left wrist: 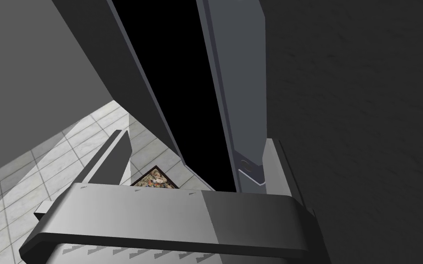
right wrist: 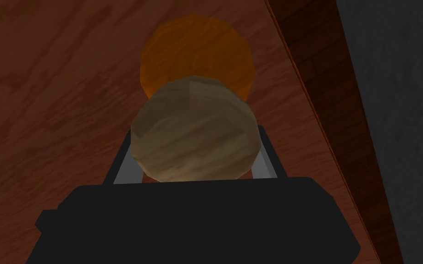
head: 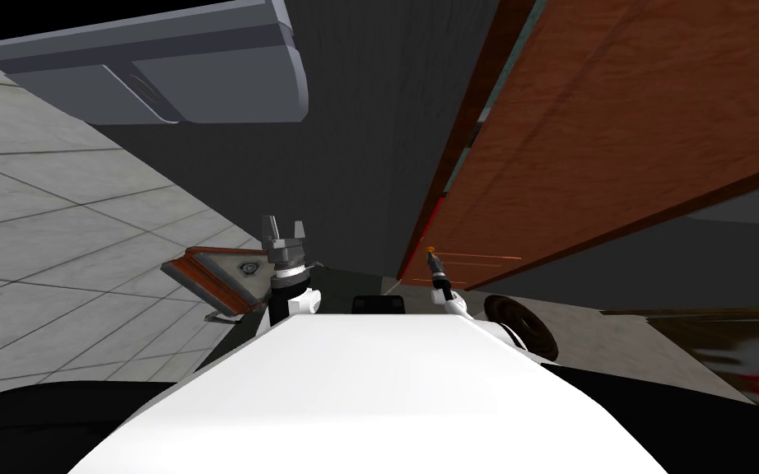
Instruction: Pull the door open
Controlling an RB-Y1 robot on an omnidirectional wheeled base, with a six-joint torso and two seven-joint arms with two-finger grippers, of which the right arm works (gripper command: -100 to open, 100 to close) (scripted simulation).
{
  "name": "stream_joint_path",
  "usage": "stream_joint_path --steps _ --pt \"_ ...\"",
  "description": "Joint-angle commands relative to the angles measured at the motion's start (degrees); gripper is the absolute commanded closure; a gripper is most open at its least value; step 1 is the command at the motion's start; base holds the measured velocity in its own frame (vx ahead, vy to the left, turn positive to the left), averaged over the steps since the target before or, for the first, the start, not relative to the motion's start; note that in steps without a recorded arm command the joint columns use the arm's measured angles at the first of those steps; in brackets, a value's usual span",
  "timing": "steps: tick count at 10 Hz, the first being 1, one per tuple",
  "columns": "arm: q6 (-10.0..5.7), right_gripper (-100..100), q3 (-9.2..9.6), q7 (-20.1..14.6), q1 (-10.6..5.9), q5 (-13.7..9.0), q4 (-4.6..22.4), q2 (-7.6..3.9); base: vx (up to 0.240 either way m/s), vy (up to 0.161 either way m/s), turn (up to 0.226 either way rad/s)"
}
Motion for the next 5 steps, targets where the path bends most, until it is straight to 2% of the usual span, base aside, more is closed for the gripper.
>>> stream_joint_path --steps 1,2,3,5 --pt "0.67 100 0.76 -2.86 0.50 -0.40 -0.71 0.69 -0.027 -0.009 0.034" --pt "0.67 100 0.76 -3.15 0.50 -0.40 -0.71 0.69 -0.025 -0.009 0.024" --pt "0.72 100 1.04 -5.48 0.53 -0.99 -0.79 0.65 -0.031 -0.015 0.048" --pt "0.77 100 1.34 -7.84 0.56 -1.59 -0.87 0.60 -0.041 -0.024 0.052"
